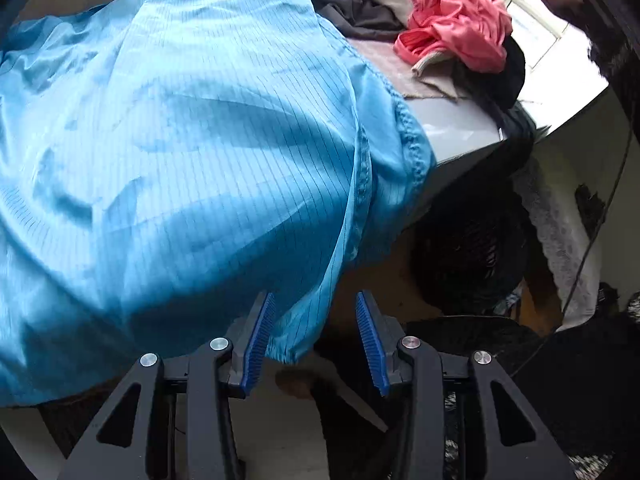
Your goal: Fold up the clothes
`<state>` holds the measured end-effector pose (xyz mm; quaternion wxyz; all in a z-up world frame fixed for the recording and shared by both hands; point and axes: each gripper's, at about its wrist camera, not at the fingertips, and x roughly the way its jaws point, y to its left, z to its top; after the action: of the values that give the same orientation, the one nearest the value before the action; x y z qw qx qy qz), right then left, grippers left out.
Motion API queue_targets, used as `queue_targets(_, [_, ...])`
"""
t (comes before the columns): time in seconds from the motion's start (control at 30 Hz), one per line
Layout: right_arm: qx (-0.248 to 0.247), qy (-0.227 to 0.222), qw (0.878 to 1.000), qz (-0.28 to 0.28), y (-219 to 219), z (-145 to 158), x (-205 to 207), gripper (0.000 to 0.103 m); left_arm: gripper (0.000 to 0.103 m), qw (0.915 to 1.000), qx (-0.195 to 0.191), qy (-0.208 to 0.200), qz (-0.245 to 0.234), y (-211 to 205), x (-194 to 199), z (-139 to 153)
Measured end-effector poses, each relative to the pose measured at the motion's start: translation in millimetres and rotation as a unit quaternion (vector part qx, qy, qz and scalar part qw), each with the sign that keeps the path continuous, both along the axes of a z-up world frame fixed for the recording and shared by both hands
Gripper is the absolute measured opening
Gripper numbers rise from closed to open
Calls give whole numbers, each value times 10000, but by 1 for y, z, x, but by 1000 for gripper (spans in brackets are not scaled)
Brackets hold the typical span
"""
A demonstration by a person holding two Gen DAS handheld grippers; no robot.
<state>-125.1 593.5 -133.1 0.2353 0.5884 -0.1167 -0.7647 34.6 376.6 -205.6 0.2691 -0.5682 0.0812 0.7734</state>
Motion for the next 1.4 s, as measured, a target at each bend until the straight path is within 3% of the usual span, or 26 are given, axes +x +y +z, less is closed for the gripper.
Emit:
queue_targets(0.13, [490,-235,9984,-182,-16,-45,-49,22,38,9997,-174,166,-44,13,2,-11])
queue_targets(0.17, [668,-285,9972,-200,-21,-56,-62,22,27,9996,-220,179,-34,15,2,-14])
queue_targets(0.2, [822,-332,9958,-240,-26,-68,-74,22,8,9995,-272,166,-10,16,1,-16])
queue_targets(0.23, [977,-378,9941,-292,-28,-77,-85,22,0,9994,-325,153,15,18,0,-18])
queue_targets(0.37, [1181,-368,9918,-314,-34,-101,-112,22,1,9998,-42,204,57,18,4,1])
queue_targets(0.4, [1226,-342,9914,-294,-35,-106,-118,19,1,9996,32,265,19,20,8,10])
queue_targets(0.43, [1332,-258,9905,-207,-36,-106,-119,4,1,9994,106,326,-18,22,11,19])
queue_targets(0.53, [1447,3,9893,-167,-30,-102,-124,2,2,9978,131,612,-204,41,24,31])
queue_targets(0.6, [1393,139,9898,-272,-21,-98,-127,2,25,9969,-100,529,-576,65,29,13])
queue_targets(0.7, [1573,-73,9873,-218,-12,-109,-128,2,22,9903,-863,588,-919,89,33,-15])
queue_targets(0.73, [1597,-149,9869,-196,-9,-111,-128,2,20,9899,-921,609,-884,87,33,-15])
queue_targets(0.77, [1422,-244,9894,-158,-7,-109,-124,3,12,9909,-888,625,-795,81,33,-11])
queue_targets(0.8, [1250,-298,9916,-151,-3,-105,-118,4,3,9908,-939,687,-691,76,32,-7])
queue_targets(0.87, [1071,-212,9939,-150,3,-94,-108,19,2,9858,-1300,949,-483,65,30,3])
queue_targets(0.9, [1048,-91,9943,-164,7,-88,-104,34,2,9790,-1607,1180,-435,64,31,8])
queue_targets(0.93, [1049,50,9942,-240,11,-83,-102,41,2,9752,-1718,1324,-432,63,32,14])
queue_targets(1.03, [1004,206,9935,-493,19,-79,-113,41,7,9771,-1517,1417,-466,60,36,26])
queue_targets(1.1, [1092,244,9927,-454,10,-81,-126,42,21,9825,-1231,1332,-430,59,37,29])
queue_targets(1.17, [1189,76,9923,-333,0,-91,-133,42,26,9869,-944,1245,-394,58,38,33])
queue_targets(1.33, [1418,55,9897,-181,-5,-102,-137,42,28,9923,-340,1193,-6,55,26,41])
queue_targets(1.4, [1266,20,9916,-270,1,-102,-137,42,29,9929,-204,1159,167,56,15,39])
